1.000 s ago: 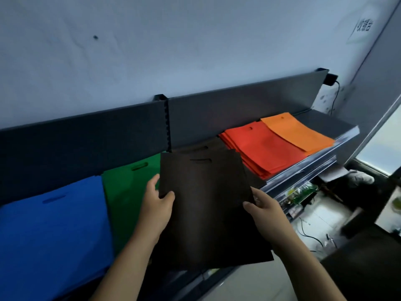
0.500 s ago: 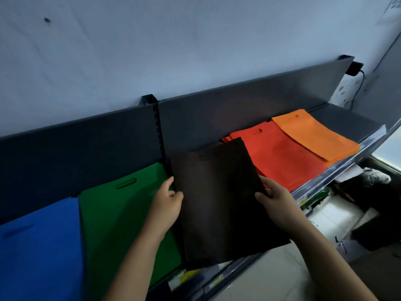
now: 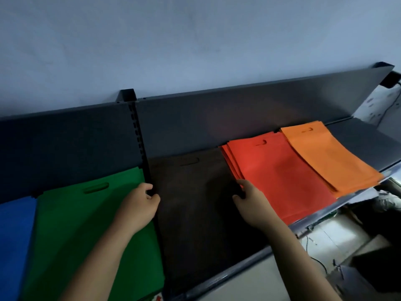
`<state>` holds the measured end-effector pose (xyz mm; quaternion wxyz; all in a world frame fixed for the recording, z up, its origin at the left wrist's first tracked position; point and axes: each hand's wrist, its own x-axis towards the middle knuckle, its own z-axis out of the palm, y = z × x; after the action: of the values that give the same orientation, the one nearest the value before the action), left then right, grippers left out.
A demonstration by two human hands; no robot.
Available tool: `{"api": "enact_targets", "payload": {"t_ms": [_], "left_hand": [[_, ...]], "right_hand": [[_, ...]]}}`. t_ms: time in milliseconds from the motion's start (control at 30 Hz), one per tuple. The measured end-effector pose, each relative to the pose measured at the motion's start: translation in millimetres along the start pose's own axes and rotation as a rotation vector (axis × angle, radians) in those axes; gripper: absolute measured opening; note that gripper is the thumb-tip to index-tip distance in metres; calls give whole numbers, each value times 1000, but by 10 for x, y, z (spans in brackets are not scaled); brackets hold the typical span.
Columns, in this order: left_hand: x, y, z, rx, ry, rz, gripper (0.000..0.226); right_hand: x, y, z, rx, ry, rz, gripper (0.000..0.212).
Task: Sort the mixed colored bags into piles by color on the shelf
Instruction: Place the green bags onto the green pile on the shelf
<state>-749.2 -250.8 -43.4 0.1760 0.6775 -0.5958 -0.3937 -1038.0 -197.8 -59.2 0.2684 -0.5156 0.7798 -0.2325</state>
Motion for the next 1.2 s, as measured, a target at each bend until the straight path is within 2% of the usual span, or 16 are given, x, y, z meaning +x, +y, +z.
{"api": "enact_targets", "payload": {"t_ms": [200,300,467,633,800,967,1200], "left_hand": [[-145,98,98,-4,96,-53,41],[-293,80,45,-27,144,-99,40],[-737,-245,-248,-80,279,-186,37],[-1220,-738,-579,-178,444,-286,35],[-1616,-1170,-825,-279,543,-330,31],[-1955,-1789,-1312,-341,570,-373,29],[-2234,-2915,-2403,-421,646,-363,33]], "right_hand": [[212,36,-4,-57,165,-167,49],[322,-144,22,39,168,-269,41],[295,-682,374,199,-35,-404,35],[-109,-1178,856,320,-257,-490,30],[-550,-1499,1385,301,-450,-577,26],[-964,-2023,1893,367,-486,-568,29],[-1638,-2892,2851,477,-540,-498,24]]}}
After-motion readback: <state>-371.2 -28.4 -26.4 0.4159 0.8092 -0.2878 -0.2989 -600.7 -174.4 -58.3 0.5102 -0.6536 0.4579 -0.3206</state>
